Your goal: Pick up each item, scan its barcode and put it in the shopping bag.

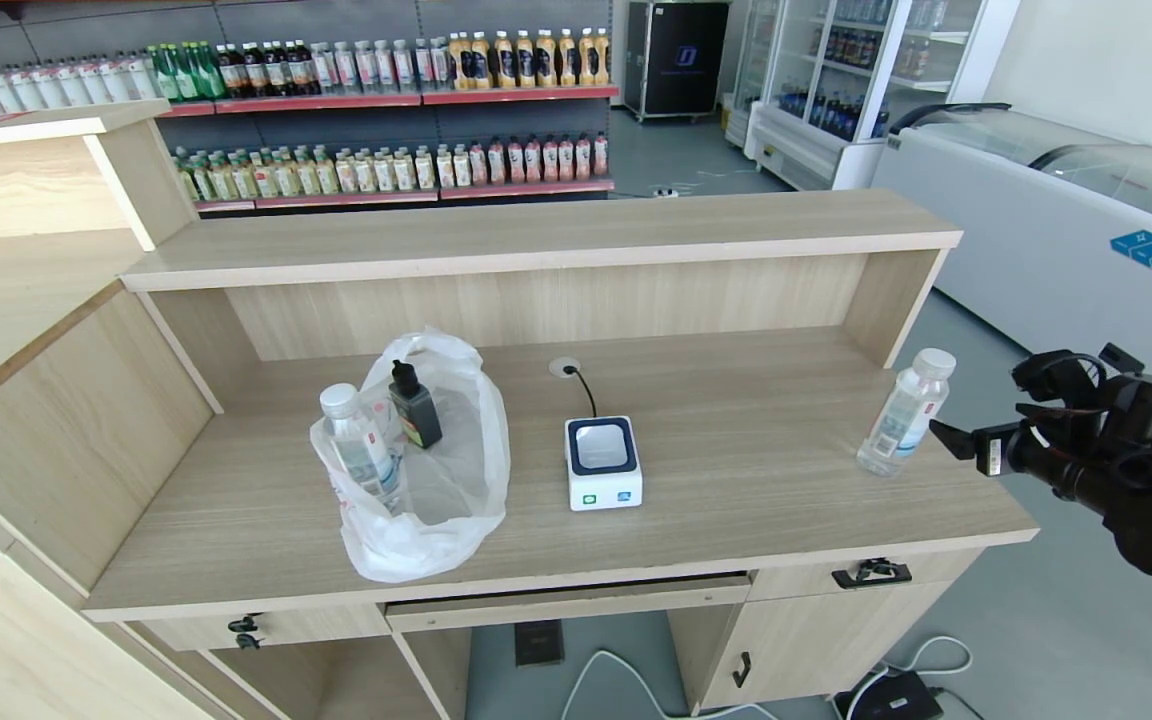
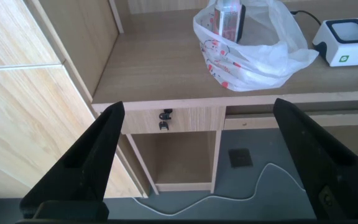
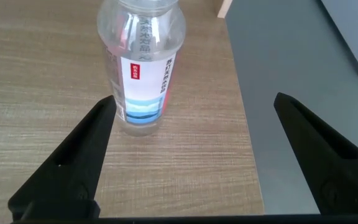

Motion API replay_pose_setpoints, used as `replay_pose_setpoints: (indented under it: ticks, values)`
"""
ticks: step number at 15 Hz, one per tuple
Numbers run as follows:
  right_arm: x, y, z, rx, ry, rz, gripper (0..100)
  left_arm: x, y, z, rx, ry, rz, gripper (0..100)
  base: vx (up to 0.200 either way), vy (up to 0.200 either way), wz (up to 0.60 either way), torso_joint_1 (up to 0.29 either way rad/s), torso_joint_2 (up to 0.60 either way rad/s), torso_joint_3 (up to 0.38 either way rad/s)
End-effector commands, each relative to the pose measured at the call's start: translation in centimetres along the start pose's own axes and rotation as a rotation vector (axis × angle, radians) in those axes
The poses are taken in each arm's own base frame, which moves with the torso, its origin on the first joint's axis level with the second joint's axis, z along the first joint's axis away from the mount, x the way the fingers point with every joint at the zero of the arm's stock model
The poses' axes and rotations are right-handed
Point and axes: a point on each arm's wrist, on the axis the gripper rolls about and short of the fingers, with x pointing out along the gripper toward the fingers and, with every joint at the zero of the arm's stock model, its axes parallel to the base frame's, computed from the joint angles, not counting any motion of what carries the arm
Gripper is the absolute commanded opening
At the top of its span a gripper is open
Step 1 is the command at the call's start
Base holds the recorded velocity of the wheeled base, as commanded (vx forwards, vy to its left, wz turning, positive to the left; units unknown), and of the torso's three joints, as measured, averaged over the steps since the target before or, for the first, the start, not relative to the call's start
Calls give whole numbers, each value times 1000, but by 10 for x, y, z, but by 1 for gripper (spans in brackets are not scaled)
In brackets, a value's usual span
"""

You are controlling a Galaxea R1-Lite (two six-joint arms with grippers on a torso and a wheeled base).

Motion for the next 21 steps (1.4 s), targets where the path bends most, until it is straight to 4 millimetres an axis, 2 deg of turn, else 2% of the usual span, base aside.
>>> replay_pose_setpoints:
  ticks: [1,4,7,11,21]
  values:
    - [7,2,-10,3,19,6,100,0,0,0,0,0,1,100,0,0,0,0,0,0]
    - [23,4,-11,-2,-5,13,100,0,0,0,0,0,1,100,0,0,0,0,0,0]
    - [38,14,-12,2,-14,41,100,0,0,0,0,0,1,100,0,0,0,0,0,0]
    - [45,30,-14,-4,-15,80,100,0,0,0,0,0,1,100,0,0,0,0,0,0]
    - [77,36,-14,-20,-73,86,100,0,0,0,0,0,1,100,0,0,0,0,0,0]
